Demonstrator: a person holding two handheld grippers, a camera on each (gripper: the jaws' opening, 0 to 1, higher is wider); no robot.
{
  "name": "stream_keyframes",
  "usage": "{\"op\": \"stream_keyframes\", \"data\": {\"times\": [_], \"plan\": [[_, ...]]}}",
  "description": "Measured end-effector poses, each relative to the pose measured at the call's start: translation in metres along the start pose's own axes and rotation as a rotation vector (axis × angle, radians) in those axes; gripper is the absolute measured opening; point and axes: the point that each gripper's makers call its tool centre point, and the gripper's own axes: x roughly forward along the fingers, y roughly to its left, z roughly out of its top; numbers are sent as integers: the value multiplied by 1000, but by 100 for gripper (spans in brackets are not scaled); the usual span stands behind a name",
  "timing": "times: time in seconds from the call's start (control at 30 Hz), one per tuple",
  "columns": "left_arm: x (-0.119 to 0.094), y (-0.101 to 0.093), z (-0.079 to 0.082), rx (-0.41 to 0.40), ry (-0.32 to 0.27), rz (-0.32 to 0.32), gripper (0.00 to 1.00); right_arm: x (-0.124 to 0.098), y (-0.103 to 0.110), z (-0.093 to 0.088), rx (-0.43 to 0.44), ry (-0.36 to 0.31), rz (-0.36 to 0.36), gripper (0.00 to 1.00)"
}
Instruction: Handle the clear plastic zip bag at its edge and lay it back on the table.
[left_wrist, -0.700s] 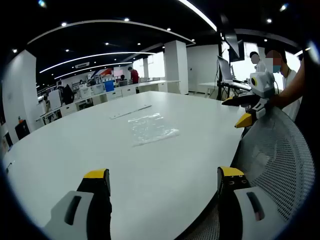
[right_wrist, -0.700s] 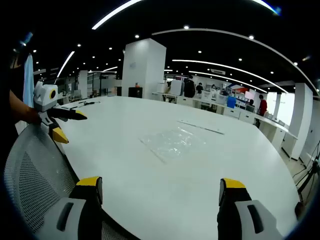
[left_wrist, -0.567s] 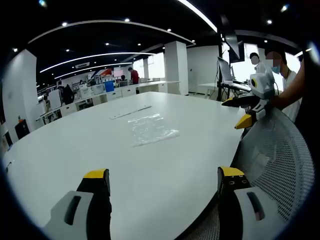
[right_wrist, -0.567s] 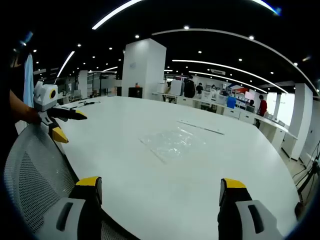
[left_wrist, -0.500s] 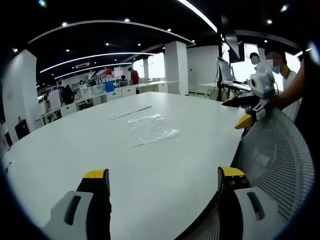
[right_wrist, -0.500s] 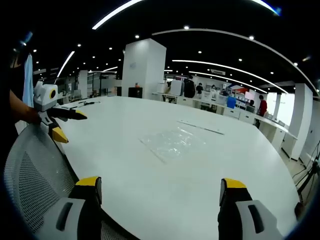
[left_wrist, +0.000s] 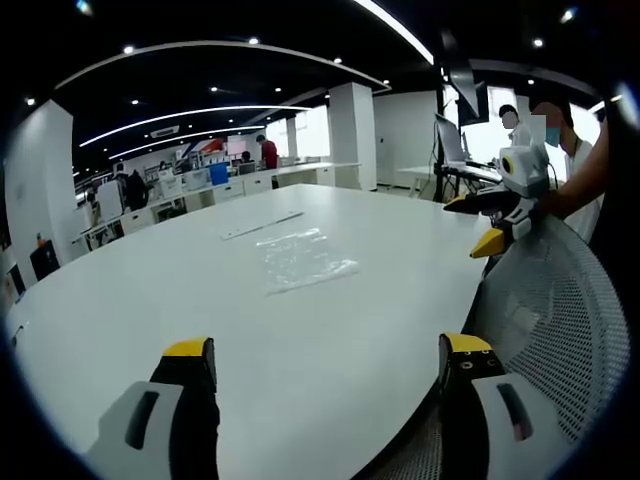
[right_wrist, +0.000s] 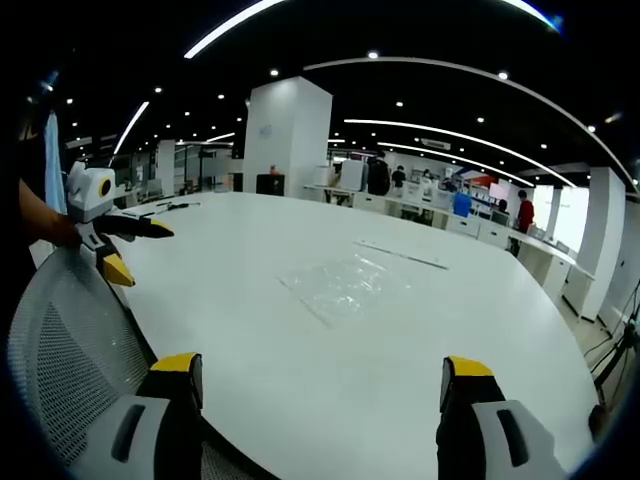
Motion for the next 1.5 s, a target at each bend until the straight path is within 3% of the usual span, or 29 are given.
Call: {"op": "stream_keyframes", "data": {"times": [0.77, 1.5], "plan": [[2, -2, -2, 12, 4, -15, 99, 0, -1, 0, 0, 0, -5, 100], [7, 2, -1, 49, 38, -45, 96, 1, -3, -1, 8, 7, -15, 99]]}}
